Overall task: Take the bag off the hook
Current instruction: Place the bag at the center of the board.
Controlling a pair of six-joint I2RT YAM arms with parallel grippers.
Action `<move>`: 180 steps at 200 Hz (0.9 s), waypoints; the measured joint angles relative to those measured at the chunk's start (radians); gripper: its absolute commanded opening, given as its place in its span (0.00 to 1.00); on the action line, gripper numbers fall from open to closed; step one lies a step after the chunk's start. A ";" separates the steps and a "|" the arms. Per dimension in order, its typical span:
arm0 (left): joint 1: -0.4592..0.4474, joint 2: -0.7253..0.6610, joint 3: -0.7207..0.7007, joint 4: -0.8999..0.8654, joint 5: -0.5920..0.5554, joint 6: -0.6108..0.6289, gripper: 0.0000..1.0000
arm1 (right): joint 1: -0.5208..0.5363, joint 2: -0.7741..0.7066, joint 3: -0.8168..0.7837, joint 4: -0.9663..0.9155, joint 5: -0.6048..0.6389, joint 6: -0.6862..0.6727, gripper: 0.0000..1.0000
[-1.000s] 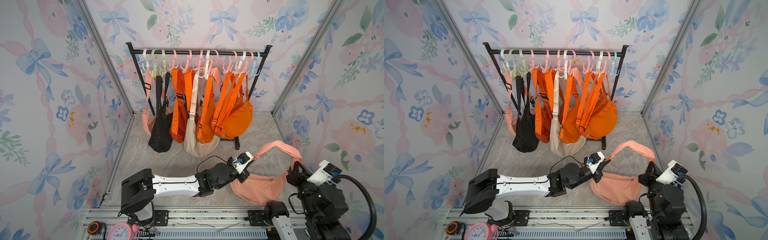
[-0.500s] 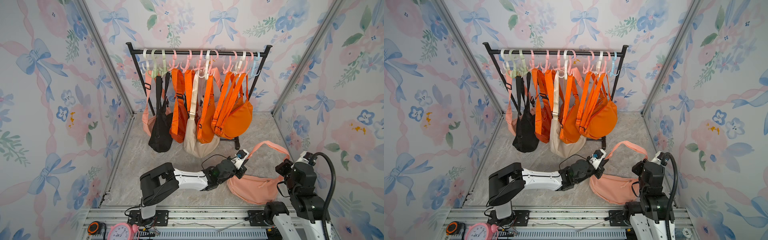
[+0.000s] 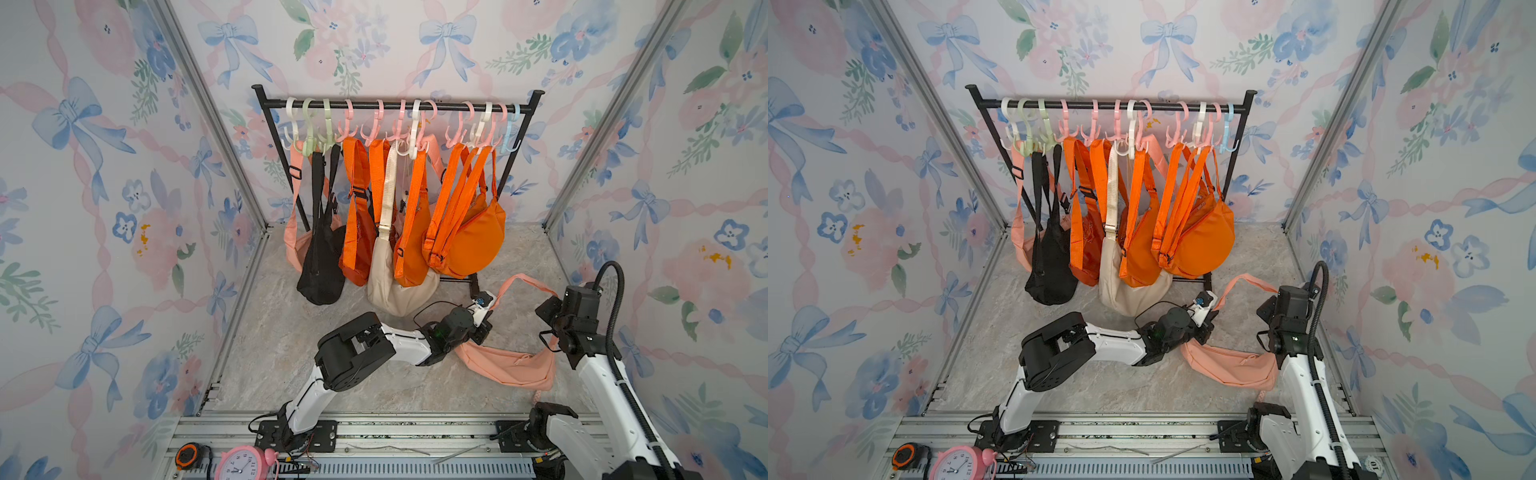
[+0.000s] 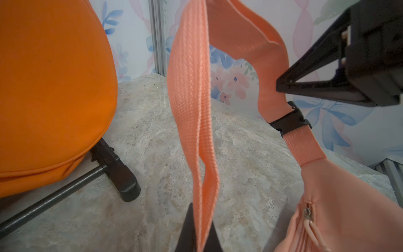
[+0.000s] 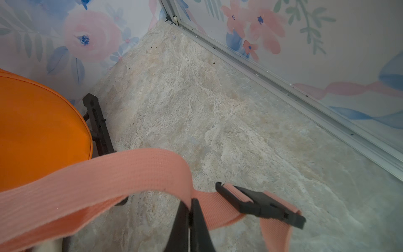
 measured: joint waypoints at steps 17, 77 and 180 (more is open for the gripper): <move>-0.001 0.038 0.032 -0.011 0.004 -0.010 0.00 | -0.001 0.046 -0.009 0.050 -0.011 0.003 0.02; 0.003 0.110 0.123 -0.045 0.005 -0.026 0.47 | -0.013 0.165 -0.036 0.165 -0.023 0.013 0.27; 0.038 0.061 0.117 -0.071 -0.062 0.032 0.67 | -0.038 0.217 -0.041 0.267 -0.083 0.011 0.84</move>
